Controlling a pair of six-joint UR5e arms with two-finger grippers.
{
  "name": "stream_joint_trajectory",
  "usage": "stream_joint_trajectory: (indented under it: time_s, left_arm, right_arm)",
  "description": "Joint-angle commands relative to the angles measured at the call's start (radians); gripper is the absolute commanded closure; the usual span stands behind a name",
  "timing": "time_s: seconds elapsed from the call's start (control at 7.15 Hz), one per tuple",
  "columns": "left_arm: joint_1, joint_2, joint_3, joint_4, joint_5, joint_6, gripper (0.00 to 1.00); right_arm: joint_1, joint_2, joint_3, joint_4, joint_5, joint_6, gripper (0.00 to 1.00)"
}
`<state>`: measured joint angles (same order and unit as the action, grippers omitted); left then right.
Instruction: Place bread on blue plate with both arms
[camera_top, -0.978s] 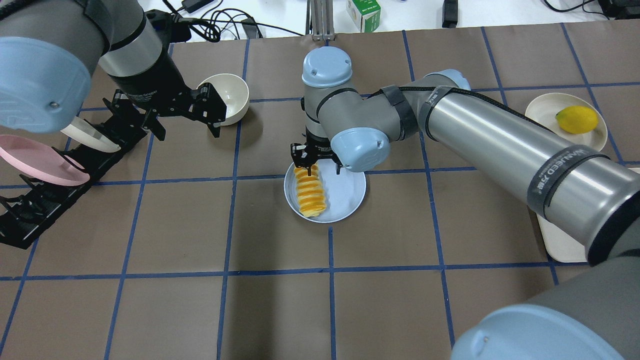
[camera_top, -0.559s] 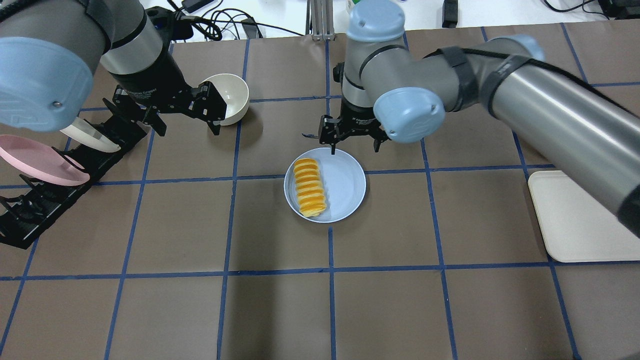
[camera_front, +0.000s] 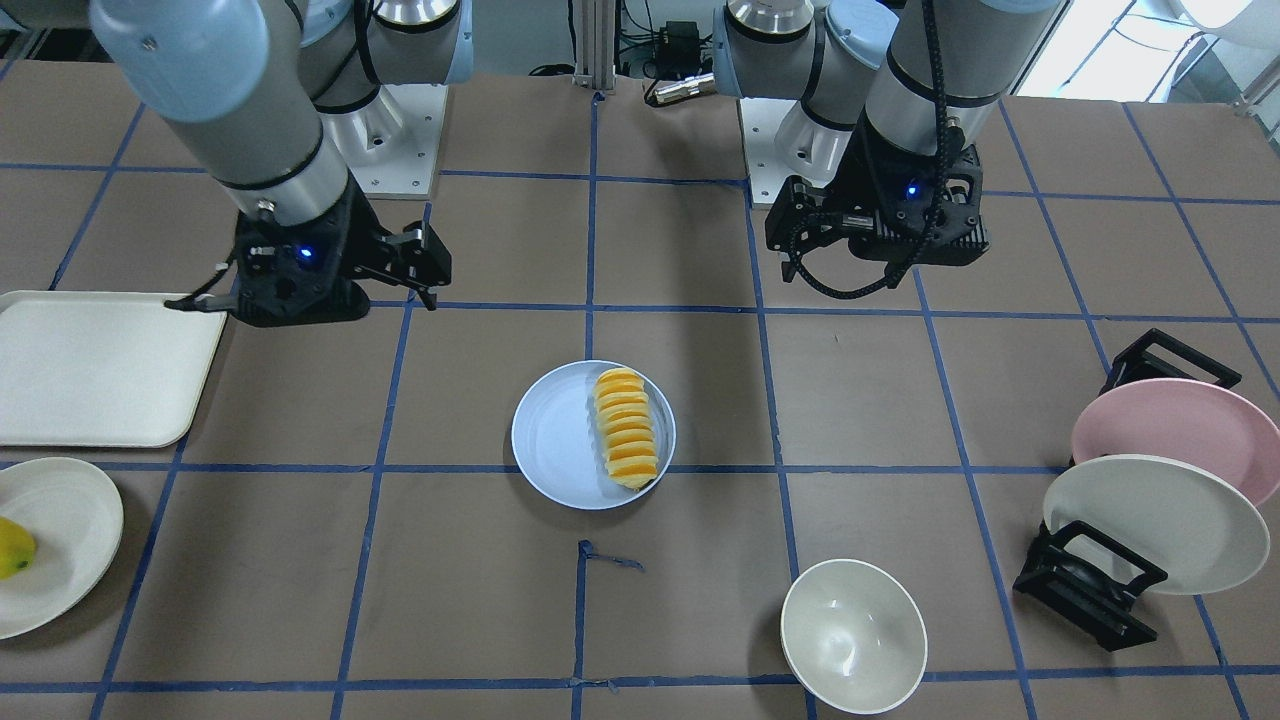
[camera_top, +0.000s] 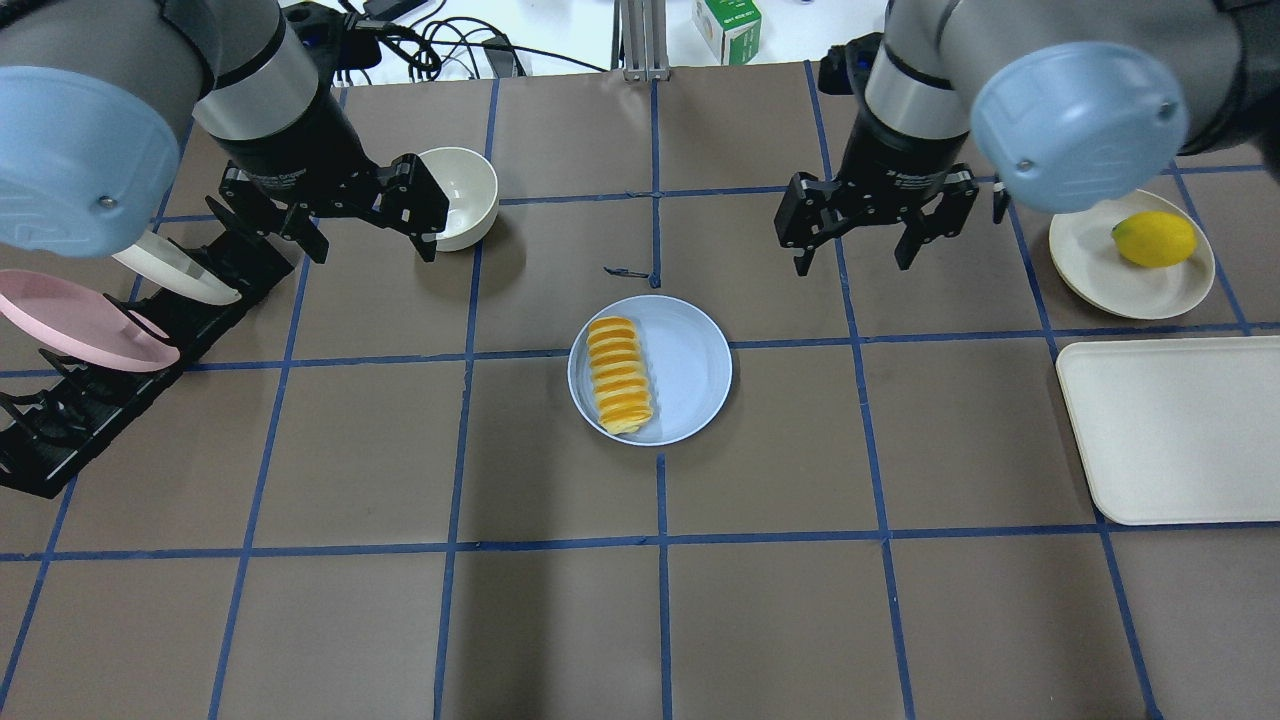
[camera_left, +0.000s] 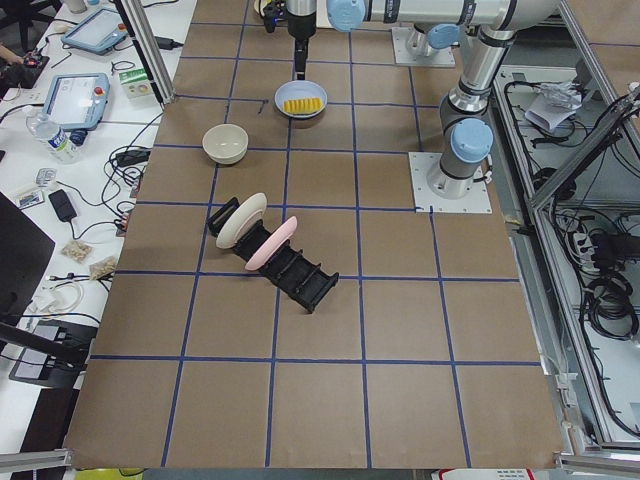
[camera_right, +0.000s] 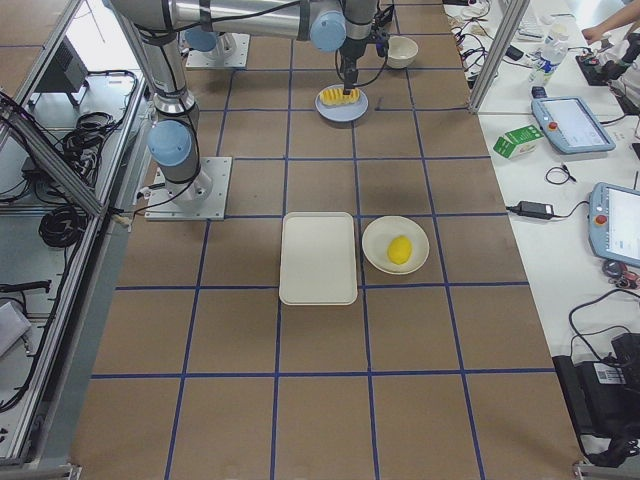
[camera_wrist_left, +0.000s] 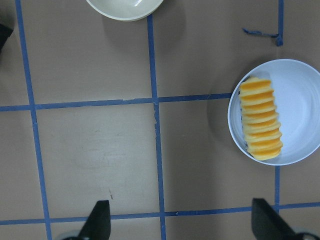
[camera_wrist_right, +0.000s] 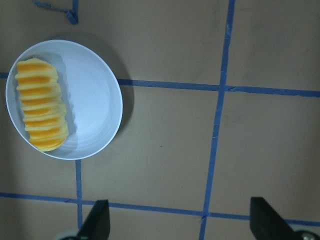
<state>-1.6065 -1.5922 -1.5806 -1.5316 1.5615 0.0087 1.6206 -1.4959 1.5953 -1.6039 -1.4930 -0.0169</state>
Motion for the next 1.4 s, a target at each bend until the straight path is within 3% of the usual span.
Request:
stream_joint_trajectory:
  time_s: [0.0, 1.26]
  left_arm:
    - [0.0, 0.0, 0.002, 0.001, 0.0, -0.002, 0.0]
    - [-0.003, -0.002, 0.001, 0.005, -0.001, -0.012, 0.0]
  right_arm:
    - [-0.04, -0.121, 0.002, 0.1, -0.036, -0.017, 0.0]
    - [-0.056, -0.123, 0.003, 0.127, -0.021, -0.041, 0.0]
